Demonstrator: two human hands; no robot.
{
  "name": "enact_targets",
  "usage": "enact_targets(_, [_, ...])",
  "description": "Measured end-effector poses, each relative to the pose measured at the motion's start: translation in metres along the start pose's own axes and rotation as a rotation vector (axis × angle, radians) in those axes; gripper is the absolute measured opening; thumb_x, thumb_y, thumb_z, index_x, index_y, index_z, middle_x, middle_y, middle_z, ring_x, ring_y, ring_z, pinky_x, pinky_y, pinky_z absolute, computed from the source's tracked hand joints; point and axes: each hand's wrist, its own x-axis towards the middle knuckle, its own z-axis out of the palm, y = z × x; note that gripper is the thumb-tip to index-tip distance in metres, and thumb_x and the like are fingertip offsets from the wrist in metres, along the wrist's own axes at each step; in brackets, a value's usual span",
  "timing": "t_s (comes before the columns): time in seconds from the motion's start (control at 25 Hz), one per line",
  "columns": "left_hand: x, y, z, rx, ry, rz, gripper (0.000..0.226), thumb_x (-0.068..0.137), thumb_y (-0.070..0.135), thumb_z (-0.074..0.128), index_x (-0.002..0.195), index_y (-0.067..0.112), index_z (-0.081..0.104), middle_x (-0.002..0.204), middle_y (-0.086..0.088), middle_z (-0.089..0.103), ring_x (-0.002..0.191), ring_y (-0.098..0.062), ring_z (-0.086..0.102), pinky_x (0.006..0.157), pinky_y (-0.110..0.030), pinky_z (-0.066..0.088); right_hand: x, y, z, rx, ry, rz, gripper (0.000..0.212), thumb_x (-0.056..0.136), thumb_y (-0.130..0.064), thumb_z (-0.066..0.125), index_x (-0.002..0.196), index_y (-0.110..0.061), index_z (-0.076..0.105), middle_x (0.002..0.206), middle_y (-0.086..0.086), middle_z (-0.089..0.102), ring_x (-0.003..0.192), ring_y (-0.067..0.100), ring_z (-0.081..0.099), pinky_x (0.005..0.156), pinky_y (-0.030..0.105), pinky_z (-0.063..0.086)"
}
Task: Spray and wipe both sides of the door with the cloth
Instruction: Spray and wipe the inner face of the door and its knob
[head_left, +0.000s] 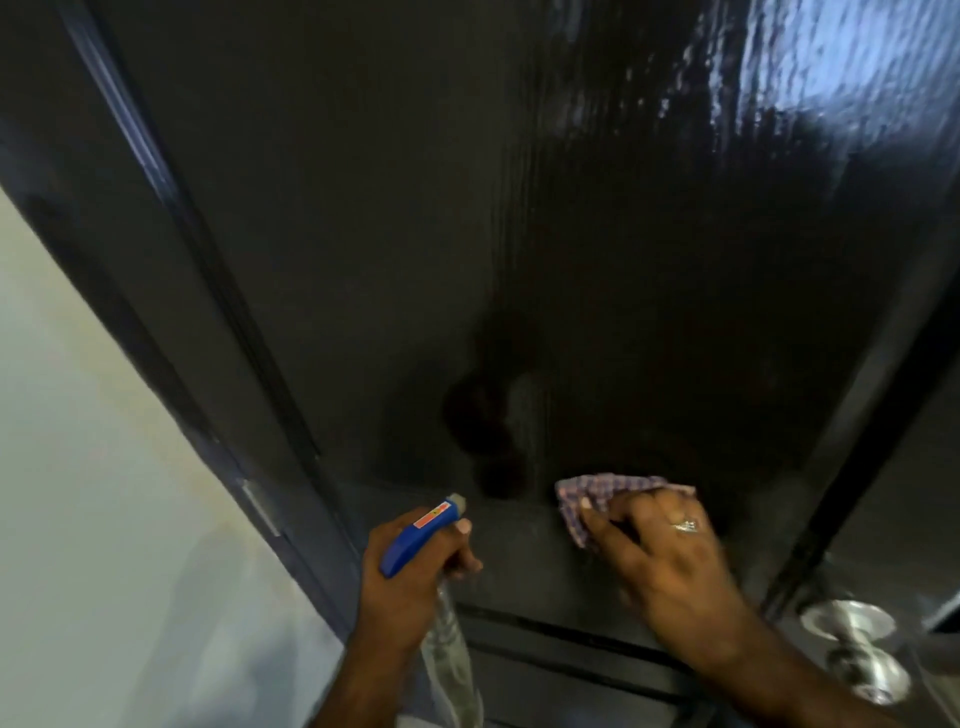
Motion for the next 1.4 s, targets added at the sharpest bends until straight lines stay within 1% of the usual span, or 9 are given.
enact_targets(0.12, [-0.003, -0.009, -0.026, -0.032, 0.144, 0.004, 0.035, 0.088, -0.014, 0.066, 0.069, 0.013, 0.079, 0.057, -0.011, 0.068, 0.049, -0.013, 0.065, 0.05, -0.02, 0.056, 0.062, -0.053, 0.047, 0.324, -0.056, -0.037, 0.03, 0.11, -0.004, 0.053, 0.132, -0.003, 0.074, 0.129, 0.011, 0.072, 0.115, 0.025, 0.068, 0.103, 0.041, 0.054])
enact_targets(0.2, [0.007, -0.023, -0.035, -0.04, 0.173, -0.033, 0.027, 0.086, -0.018, 0.062, 0.085, 0.005, 0.076, 0.055, -0.003, 0.069, 0.047, -0.009, 0.064, 0.049, -0.018, 0.056, 0.083, -0.073, 0.068, 0.489, -0.062, -0.083, 0.03, 0.11, -0.005, 0.054, 0.135, -0.004, 0.072, 0.133, 0.009, 0.074, 0.122, 0.021, 0.067, 0.109, 0.031, 0.051])
enact_targets(0.36, [0.021, -0.045, -0.029, 0.01, 0.098, -0.163, 0.038, 0.096, -0.006, 0.06, 0.073, 0.016, 0.081, 0.052, -0.006, 0.066, 0.045, -0.009, 0.063, 0.052, -0.027, 0.057, 0.068, -0.068, 0.058, 0.224, -0.019, -0.114, 0.034, 0.111, -0.016, 0.047, 0.139, -0.013, 0.065, 0.128, 0.008, 0.067, 0.113, 0.032, 0.059, 0.103, 0.045, 0.046])
enact_targets(0.48, [0.007, -0.019, 0.024, 0.003, 0.007, -0.02, 0.011, 0.084, 0.0, 0.071, 0.084, 0.007, 0.08, 0.057, -0.01, 0.069, 0.052, -0.012, 0.065, 0.054, -0.02, 0.057, 0.031, -0.034, 0.026, 0.296, 0.038, 0.174, 0.029, 0.113, -0.022, 0.055, 0.131, -0.01, 0.074, 0.122, 0.012, 0.071, 0.106, 0.031, 0.061, 0.094, 0.046, 0.05])
enact_targets(0.64, [0.007, -0.004, 0.084, -0.035, -0.215, 0.069, 0.03, 0.085, -0.009, 0.069, 0.077, 0.017, 0.082, 0.058, -0.019, 0.069, 0.051, -0.018, 0.067, 0.054, -0.022, 0.058, -0.048, 0.016, -0.029, 0.055, 0.052, 0.336, 0.04, 0.101, -0.021, 0.072, 0.139, -0.01, 0.072, 0.118, 0.019, 0.066, 0.098, 0.039, 0.064, 0.087, 0.05, 0.055])
enact_targets(0.8, [0.008, 0.015, 0.125, -0.06, -0.44, 0.095, 0.011, 0.072, 0.036, 0.079, 0.07, 0.026, 0.082, 0.064, -0.023, 0.07, 0.059, -0.029, 0.07, 0.057, -0.029, 0.057, -0.069, 0.032, -0.063, -0.014, 0.16, 0.591, 0.035, 0.107, -0.035, 0.063, 0.138, -0.02, 0.069, 0.134, 0.015, 0.054, 0.107, 0.029, 0.067, 0.086, 0.042, 0.063])
enact_targets(0.96, [0.011, 0.022, 0.152, -0.009, -0.571, 0.144, 0.033, 0.075, 0.043, 0.073, 0.075, 0.01, 0.077, 0.066, -0.019, 0.071, 0.063, -0.032, 0.07, 0.06, -0.032, 0.056, -0.039, 0.035, -0.07, -0.006, 0.319, 0.679, 0.045, 0.105, -0.026, 0.068, 0.147, -0.011, 0.061, 0.143, 0.018, 0.05, 0.122, 0.026, 0.06, 0.105, 0.03, 0.053])
enact_targets(1.16, [0.006, 0.017, 0.166, 0.028, -0.631, 0.14, 0.028, 0.077, 0.039, 0.073, 0.07, 0.012, 0.075, 0.065, -0.017, 0.07, 0.063, -0.032, 0.07, 0.06, -0.032, 0.056, -0.087, 0.031, -0.058, -0.051, 0.092, 0.497, 0.045, 0.099, -0.014, 0.07, 0.144, -0.011, 0.068, 0.146, 0.018, 0.053, 0.125, 0.04, 0.06, 0.107, 0.049, 0.049])
enact_targets(1.4, [0.008, 0.019, 0.175, 0.065, -0.671, 0.117, 0.032, 0.074, 0.046, 0.07, 0.078, 0.016, 0.077, 0.066, -0.018, 0.07, 0.065, -0.034, 0.071, 0.062, -0.035, 0.057, -0.119, 0.056, -0.077, -0.089, 0.127, 0.48, 0.026, 0.103, -0.017, 0.071, 0.128, -0.012, 0.078, 0.131, 0.015, 0.066, 0.113, 0.035, 0.067, 0.097, 0.042, 0.055])
